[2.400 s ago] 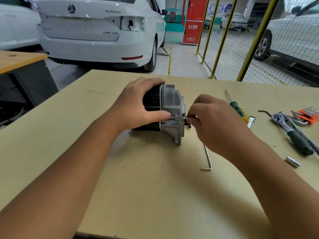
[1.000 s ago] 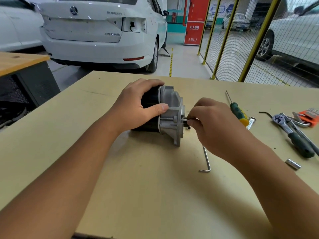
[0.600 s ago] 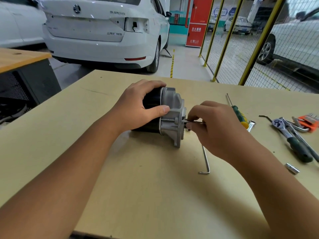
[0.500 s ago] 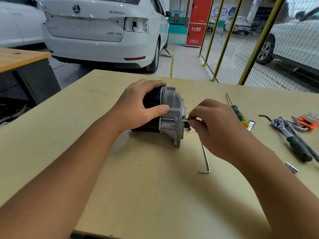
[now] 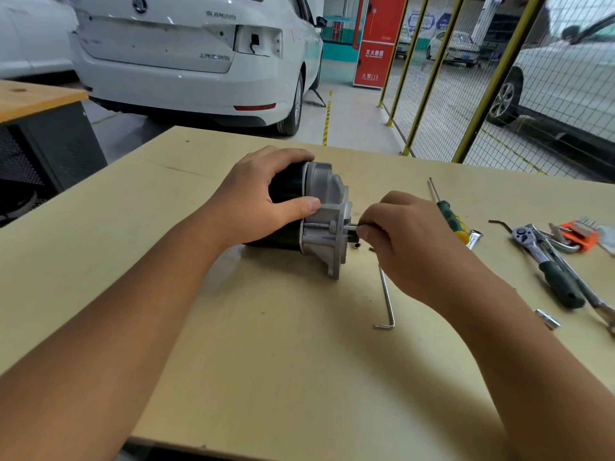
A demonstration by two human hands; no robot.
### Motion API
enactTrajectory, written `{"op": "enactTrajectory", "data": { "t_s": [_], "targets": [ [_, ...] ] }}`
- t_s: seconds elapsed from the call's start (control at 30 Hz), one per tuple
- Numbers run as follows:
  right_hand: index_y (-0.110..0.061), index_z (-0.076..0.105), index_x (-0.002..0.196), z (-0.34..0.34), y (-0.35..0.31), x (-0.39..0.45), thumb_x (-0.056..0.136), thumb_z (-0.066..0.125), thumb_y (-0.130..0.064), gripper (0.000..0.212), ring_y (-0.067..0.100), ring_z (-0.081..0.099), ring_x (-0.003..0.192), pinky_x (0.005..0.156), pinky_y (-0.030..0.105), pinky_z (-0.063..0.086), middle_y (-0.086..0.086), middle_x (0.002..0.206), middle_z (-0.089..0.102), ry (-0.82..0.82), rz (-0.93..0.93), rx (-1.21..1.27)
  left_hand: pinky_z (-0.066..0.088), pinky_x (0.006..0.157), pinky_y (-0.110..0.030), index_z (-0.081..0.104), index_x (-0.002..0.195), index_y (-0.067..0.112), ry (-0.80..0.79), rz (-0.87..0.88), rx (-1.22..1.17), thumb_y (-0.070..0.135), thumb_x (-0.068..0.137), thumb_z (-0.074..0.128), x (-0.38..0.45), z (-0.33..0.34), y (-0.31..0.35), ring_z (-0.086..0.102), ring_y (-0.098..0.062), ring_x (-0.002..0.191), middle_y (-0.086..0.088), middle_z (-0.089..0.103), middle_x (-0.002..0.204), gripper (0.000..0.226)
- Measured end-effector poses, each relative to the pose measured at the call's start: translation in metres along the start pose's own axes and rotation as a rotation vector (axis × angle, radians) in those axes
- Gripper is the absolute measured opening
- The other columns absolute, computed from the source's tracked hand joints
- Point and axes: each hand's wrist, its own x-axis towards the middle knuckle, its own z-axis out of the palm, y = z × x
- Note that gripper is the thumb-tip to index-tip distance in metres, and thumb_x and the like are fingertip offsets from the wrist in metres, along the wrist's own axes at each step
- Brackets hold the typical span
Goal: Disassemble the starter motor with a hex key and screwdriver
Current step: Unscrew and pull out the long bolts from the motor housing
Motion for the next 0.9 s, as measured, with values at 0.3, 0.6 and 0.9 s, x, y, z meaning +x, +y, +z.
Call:
{"op": "enactTrajectory", "data": {
  "t_s": [0.3, 0.6, 0.9],
  "targets": [
    [-0.021, 0.074, 0.094, 0.0009, -0.0040, -0.0008, 0.095, 0.066, -0.027, 0.010, 0.026, 0.061, 0.082, 0.077, 0.036, 0.042, -0.006, 0.092, 0.062, 0.093, -0.024, -0.175, 0.047, 0.107, -0.043, 0.060, 0.140, 0.030, 0.003, -0.001, 0.005, 0.053, 0.079, 0.073, -0.0002, -0.0007, -0.0003, 0.056, -0.017, 0.120, 0.006, 0.062, 0.127, 0.067],
    [-0.016, 0.066, 0.094, -0.0009, -0.0062, -0.0025, 0.096, 0.064, -0.021, 0.005, 0.027, 0.056, 0.078, 0.069, 0.040, 0.048, 0.001, 0.082, 0.058, 0.047, -0.035, -0.050, 0.046, 0.108, -0.043, 0.060, 0.140, 0.029, 0.000, -0.005, 0.004, 0.053, 0.078, 0.073, 0.0001, 0.0000, -0.0003, 0.056, -0.017, 0.121, 0.007, 0.062, 0.127, 0.068],
    [-0.020, 0.074, 0.104, -0.0025, -0.0085, -0.0016, 0.101, 0.055, -0.023, 0.019, 0.025, 0.061, 0.089, 0.089, 0.043, 0.047, -0.001, 0.097, 0.065, 0.045, -0.032, -0.205, 0.046, 0.108, -0.042, 0.058, 0.142, 0.029, -0.023, -0.007, 0.004, 0.052, 0.073, 0.077, -0.0007, -0.0027, 0.0017, 0.055, -0.016, 0.122, 0.007, 0.060, 0.130, 0.075]
  ]
}}
